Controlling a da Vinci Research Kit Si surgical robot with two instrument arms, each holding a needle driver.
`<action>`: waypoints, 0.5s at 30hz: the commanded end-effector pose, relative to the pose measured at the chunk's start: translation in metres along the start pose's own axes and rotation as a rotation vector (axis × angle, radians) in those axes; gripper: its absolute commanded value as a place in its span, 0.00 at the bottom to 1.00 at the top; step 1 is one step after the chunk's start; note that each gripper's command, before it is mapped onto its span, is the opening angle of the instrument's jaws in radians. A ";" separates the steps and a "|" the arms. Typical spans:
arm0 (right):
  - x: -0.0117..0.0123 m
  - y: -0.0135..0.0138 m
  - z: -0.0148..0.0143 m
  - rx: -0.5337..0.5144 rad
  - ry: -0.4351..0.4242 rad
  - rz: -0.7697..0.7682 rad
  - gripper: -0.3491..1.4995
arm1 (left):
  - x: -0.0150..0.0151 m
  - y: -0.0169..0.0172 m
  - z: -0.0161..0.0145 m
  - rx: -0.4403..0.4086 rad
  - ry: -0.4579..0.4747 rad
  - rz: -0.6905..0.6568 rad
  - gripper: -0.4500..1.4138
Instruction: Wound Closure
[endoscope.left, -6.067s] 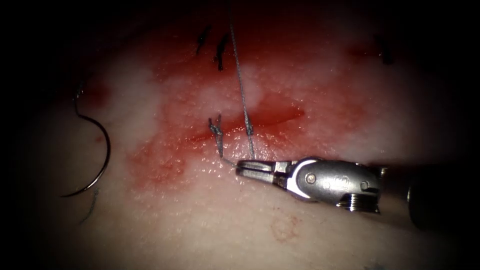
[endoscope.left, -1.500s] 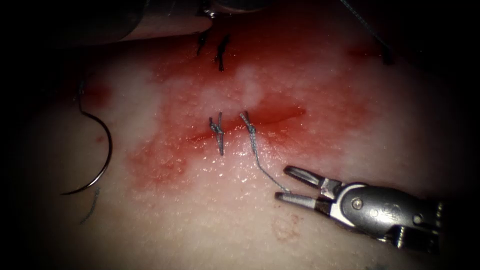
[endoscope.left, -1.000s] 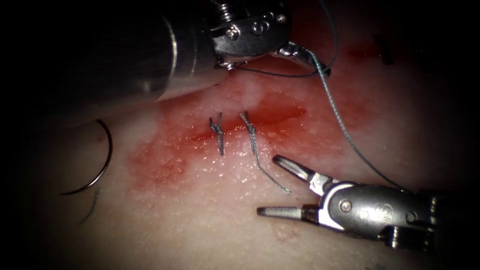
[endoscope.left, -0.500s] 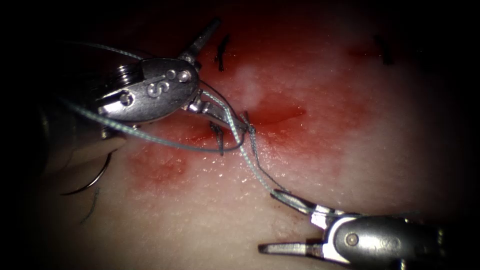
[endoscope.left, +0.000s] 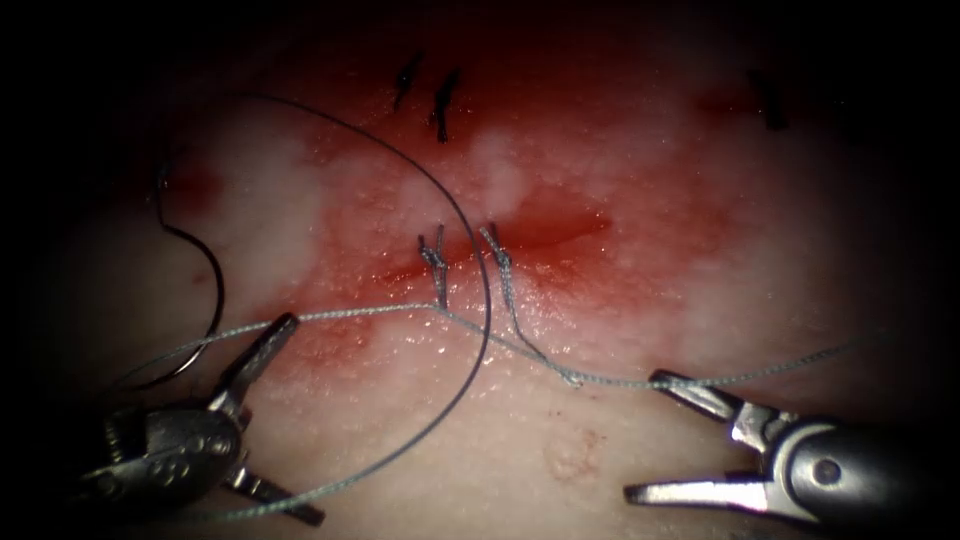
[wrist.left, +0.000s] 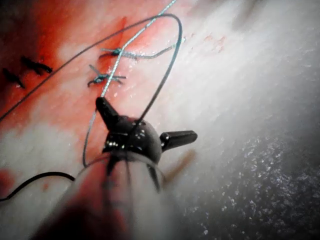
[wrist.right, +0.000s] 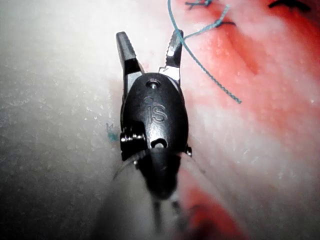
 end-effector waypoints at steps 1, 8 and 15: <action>-0.0002 -0.0001 -0.0005 -0.051 -0.031 0.007 0.77 | -0.0005 0.0006 0.0015 -0.009 -0.002 -0.003 0.99; 0.0017 0.0051 -0.0067 -0.216 -0.131 -0.028 0.81 | -0.0013 0.0039 0.0042 -0.065 0.018 0.006 0.98; 0.0018 0.0069 -0.0114 -0.273 -0.222 -0.108 0.81 | -0.0013 0.0090 0.0041 -0.181 0.037 0.000 0.91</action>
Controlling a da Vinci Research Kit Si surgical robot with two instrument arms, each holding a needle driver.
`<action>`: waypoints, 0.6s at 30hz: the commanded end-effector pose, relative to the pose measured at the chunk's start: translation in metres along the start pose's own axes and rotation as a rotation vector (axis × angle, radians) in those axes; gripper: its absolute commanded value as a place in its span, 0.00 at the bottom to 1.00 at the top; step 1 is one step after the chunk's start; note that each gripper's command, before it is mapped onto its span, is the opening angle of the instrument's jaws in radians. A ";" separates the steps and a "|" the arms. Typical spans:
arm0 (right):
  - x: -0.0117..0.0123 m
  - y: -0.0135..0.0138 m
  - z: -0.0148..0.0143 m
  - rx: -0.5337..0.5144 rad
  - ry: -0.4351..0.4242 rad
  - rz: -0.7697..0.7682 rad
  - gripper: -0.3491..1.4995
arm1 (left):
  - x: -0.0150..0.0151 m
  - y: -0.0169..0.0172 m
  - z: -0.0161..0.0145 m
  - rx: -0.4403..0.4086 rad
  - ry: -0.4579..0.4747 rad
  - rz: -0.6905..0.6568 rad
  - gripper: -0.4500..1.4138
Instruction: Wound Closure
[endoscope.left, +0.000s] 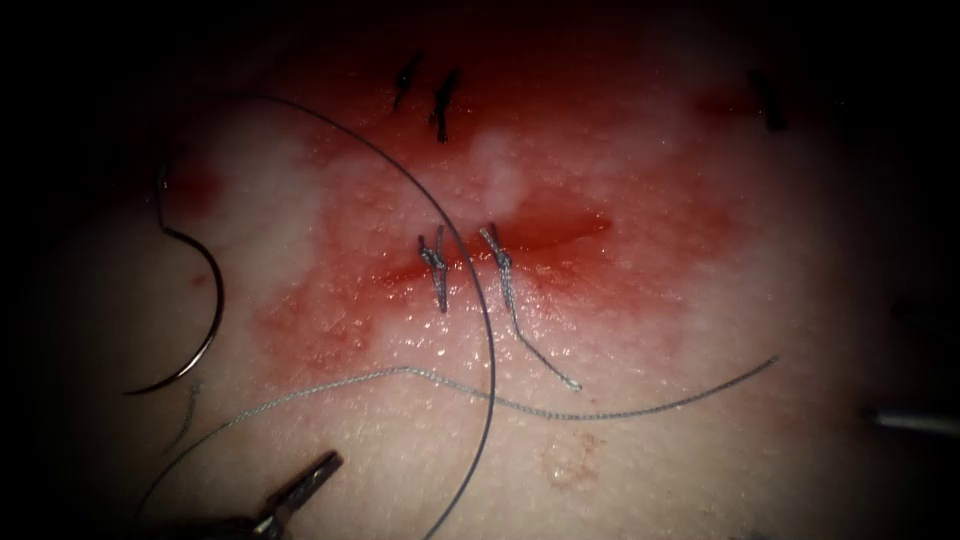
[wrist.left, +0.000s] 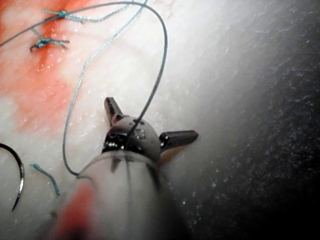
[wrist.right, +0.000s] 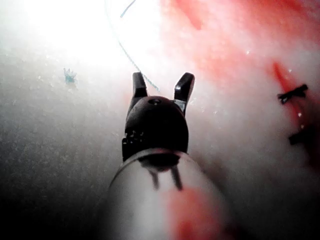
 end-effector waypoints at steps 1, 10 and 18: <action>-0.0003 0.0006 -0.0002 -0.018 -0.013 -0.009 0.81 | 0.0006 0.0021 0.0008 -0.056 0.019 0.001 0.91; 0.0020 0.0003 0.0022 0.016 0.027 -0.014 0.81 | 0.0071 0.0083 -0.0007 -0.220 0.102 -0.033 0.87; 0.0023 -0.0025 0.0066 0.065 0.056 -0.019 0.81 | 0.0153 0.0068 -0.0002 -0.225 0.398 0.033 0.71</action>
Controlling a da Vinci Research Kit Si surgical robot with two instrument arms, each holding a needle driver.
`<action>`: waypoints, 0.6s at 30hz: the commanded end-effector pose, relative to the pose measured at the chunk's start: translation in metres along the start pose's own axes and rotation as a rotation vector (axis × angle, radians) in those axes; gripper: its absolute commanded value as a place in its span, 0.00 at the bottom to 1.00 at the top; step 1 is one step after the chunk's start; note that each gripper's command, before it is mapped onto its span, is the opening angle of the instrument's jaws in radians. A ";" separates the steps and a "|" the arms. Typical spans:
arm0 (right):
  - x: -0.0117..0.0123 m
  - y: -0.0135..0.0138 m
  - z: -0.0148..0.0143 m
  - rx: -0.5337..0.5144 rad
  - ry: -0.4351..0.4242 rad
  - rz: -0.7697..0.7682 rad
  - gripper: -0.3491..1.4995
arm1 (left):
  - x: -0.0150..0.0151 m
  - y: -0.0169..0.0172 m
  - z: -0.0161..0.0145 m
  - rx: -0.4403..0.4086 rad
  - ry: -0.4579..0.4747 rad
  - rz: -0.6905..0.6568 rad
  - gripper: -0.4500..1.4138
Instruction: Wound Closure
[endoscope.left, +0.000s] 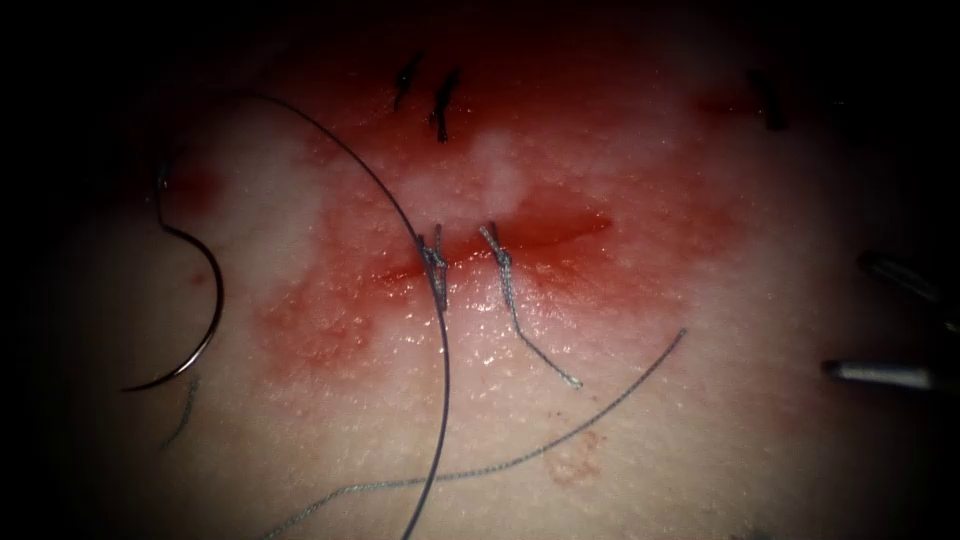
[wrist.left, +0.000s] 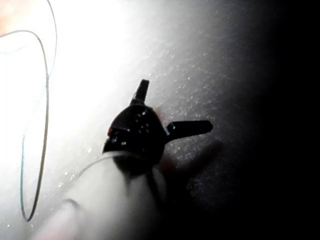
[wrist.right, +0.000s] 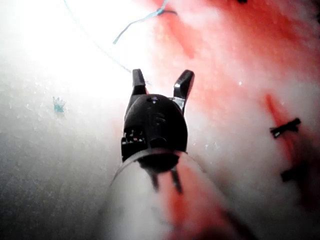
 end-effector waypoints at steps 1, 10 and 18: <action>-0.0004 -0.0015 0.0018 0.016 0.001 -0.004 0.81 | 0.0006 -0.0014 0.0009 0.043 0.048 0.004 0.70; -0.0019 -0.0042 0.0055 0.065 -0.006 -0.034 0.81 | 0.0072 -0.0106 -0.0013 0.269 0.328 -0.058 0.78; -0.0023 -0.0043 0.0062 0.074 -0.010 -0.038 0.81 | 0.0093 -0.0178 -0.0019 0.353 0.347 -0.127 0.79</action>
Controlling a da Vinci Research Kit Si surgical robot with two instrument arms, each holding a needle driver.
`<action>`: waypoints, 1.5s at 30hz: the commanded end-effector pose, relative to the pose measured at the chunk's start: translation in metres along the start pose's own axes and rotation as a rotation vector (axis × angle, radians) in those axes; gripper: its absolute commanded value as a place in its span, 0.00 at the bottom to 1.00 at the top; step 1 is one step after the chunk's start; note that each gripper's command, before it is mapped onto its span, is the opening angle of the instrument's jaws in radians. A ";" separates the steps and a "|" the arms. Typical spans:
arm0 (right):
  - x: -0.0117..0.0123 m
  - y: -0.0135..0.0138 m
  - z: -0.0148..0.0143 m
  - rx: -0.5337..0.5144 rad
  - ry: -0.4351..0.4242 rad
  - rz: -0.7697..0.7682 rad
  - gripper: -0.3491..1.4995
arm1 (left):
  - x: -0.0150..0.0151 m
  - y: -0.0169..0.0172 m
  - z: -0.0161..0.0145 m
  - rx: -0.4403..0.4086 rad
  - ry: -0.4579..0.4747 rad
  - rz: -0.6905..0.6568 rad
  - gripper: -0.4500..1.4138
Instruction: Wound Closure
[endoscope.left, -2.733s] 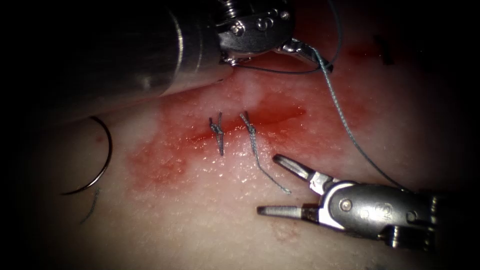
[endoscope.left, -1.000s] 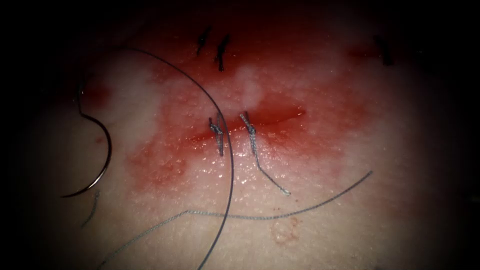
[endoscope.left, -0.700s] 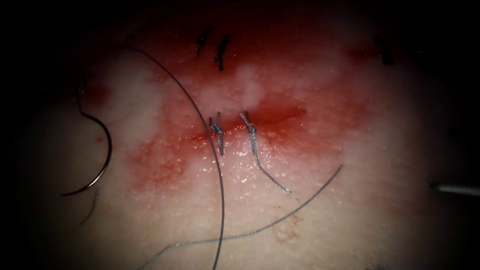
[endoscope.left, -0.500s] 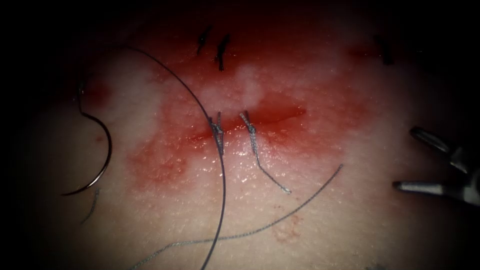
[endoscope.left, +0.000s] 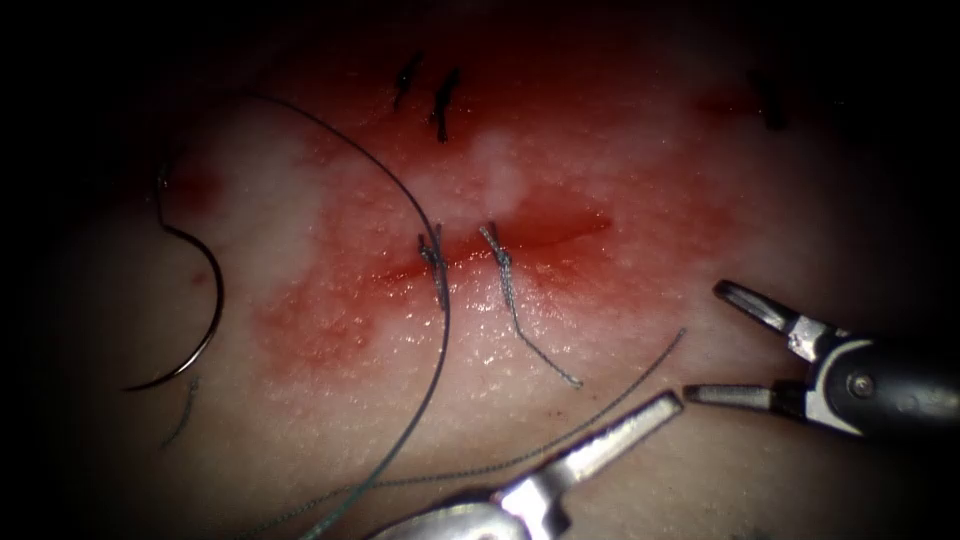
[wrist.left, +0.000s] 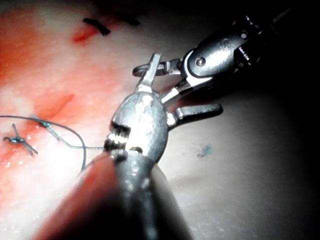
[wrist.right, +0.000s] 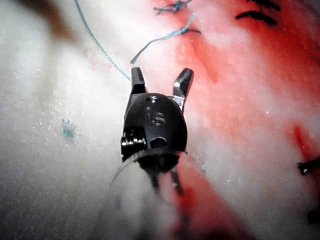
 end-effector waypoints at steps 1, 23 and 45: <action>-0.0002 -0.0004 0.0007 0.002 0.001 0.001 0.80 | -0.0006 -0.0009 0.0009 0.029 -0.011 -0.005 0.79; -0.0005 0.0005 -0.0007 0.008 0.011 0.000 0.75 | -0.0152 -0.0116 -0.0014 0.184 -0.682 0.266 0.62; -0.0005 0.0004 -0.0007 0.003 0.008 0.000 0.75 | -0.0189 -0.0088 -0.0001 0.065 -0.889 0.408 0.47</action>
